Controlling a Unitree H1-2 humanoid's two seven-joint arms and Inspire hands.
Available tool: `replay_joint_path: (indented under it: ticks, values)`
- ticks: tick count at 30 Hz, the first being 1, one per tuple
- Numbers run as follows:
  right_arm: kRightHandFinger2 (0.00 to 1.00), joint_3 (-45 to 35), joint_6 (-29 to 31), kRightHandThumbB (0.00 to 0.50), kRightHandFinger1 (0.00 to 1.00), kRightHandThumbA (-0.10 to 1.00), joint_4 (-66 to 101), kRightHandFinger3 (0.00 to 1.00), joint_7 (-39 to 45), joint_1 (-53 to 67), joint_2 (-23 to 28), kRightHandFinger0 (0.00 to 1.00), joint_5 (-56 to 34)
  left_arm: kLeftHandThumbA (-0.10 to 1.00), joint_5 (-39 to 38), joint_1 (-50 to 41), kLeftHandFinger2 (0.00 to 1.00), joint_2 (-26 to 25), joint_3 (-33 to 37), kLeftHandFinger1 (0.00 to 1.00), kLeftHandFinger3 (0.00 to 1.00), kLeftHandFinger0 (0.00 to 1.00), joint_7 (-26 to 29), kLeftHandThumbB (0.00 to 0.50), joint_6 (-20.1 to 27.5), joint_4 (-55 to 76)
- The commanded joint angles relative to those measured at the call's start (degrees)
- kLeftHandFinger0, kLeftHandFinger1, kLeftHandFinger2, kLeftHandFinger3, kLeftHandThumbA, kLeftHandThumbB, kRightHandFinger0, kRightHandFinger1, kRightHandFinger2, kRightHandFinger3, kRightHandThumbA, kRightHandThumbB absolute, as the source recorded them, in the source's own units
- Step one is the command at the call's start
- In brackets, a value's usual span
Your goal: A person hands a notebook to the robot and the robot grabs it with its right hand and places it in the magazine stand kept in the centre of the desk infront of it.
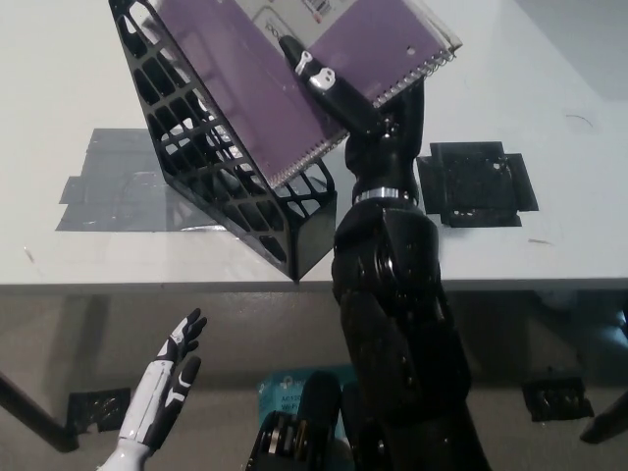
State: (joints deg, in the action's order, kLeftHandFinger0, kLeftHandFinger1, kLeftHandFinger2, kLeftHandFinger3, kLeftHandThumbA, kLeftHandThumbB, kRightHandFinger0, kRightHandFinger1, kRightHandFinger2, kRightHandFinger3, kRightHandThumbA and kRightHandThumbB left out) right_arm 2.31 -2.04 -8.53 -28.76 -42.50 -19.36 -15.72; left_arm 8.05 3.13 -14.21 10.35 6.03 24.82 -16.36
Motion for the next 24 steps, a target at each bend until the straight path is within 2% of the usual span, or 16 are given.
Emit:
replay_joint_path:
  ticks: [1,7,9,12,15,17,18,19,20,21,22,23,24]
  values:
    - [0.0,0.87,4.96,0.023,0.0,1.0,1.73,0.02,1.93,-0.97,-2.41,0.0,3.22,1.0,-0.55,0.89,1.0,-0.78,-0.53,1.0,1.0,1.0,-0.46,0.5,2.11,0.73]
    - [0.0,0.71,6.0,0.003,0.0,1.0,2.03,0.0,3.14,0.13,-1.81,0.0,4.98,1.0,0.28,1.17,1.0,-0.8,-0.61,1.0,1.0,1.0,-0.03,0.5,2.11,0.47]
    - [0.0,1.27,6.1,0.017,0.0,1.0,2.02,0.02,2.8,0.12,-1.14,0.0,7.37,1.0,0.58,1.37,1.0,-0.96,-0.54,1.0,1.0,1.0,0.1,0.5,2.11,0.41]
    - [0.0,1.59,5.59,0.023,0.0,1.0,2.47,0.0,2.94,0.33,-0.68,0.0,8.63,1.0,0.72,1.35,1.0,-0.98,-0.52,1.0,1.0,1.0,0.02,0.5,2.11,0.37]
    - [0.0,1.82,2.25,0.035,0.0,1.0,3.18,0.0,5.22,0.35,0.27,0.0,7.42,1.0,0.91,1.17,1.0,-0.91,-0.5,1.0,1.0,1.0,-0.01,0.5,2.11,0.6]
    - [0.0,2.59,-0.08,0.015,0.0,0.98,3.5,0.0,7.14,0.22,1.46,0.0,7.13,1.0,0.72,1.25,1.0,-0.93,-0.44,1.0,1.0,1.0,-0.03,0.5,2.11,0.74]
    - [0.03,3.29,-2.07,0.075,0.0,0.8,3.65,0.08,8.83,0.07,2.51,0.01,6.87,1.0,0.62,1.33,1.0,-1.05,-0.35,1.0,1.0,1.0,-0.02,0.496,2.11,0.79]
    - [0.29,3.87,-4.47,0.199,0.21,0.76,3.78,0.32,10.66,-0.08,3.5,0.19,5.83,1.0,0.1,1.35,1.0,-1.0,-0.47,1.0,1.0,0.99,-0.41,0.499,2.11,0.75]
    - [0.29,4.49,-7.32,0.201,0.22,0.74,3.96,0.34,12.8,-0.23,4.62,0.23,4.58,1.0,-0.54,1.38,1.0,-0.92,-0.62,1.0,1.0,0.99,-0.89,0.5,2.11,0.71]
    - [0.5,5.18,-8.22,0.221,0.41,0.78,4.0,0.55,13.95,-0.35,5.37,0.4,4.53,1.0,-0.73,1.41,1.0,-0.84,-0.64,1.0,1.0,0.99,-0.98,0.5,2.11,0.64]
    - [0.84,5.88,-8.94,0.309,0.69,0.81,3.95,0.88,16.14,-0.48,6.18,0.66,3.4,1.0,-0.63,1.47,1.0,-0.87,-0.56,1.0,1.0,0.99,-0.86,0.5,2.11,0.55]
    - [1.0,6.93,-9.83,0.322,0.9,0.83,3.77,1.0,19.38,-0.58,7.28,0.88,1.76,1.0,-0.34,1.48,1.0,-0.96,-0.4,1.0,1.0,1.0,-0.6,0.5,2.11,0.5]
    - [1.0,7.45,-9.94,0.347,1.0,0.84,3.41,1.0,20.87,-0.58,7.73,1.0,1.11,1.0,-0.23,1.48,1.0,-0.99,-0.3,1.0,1.0,0.99,-0.46,0.496,2.11,0.51]
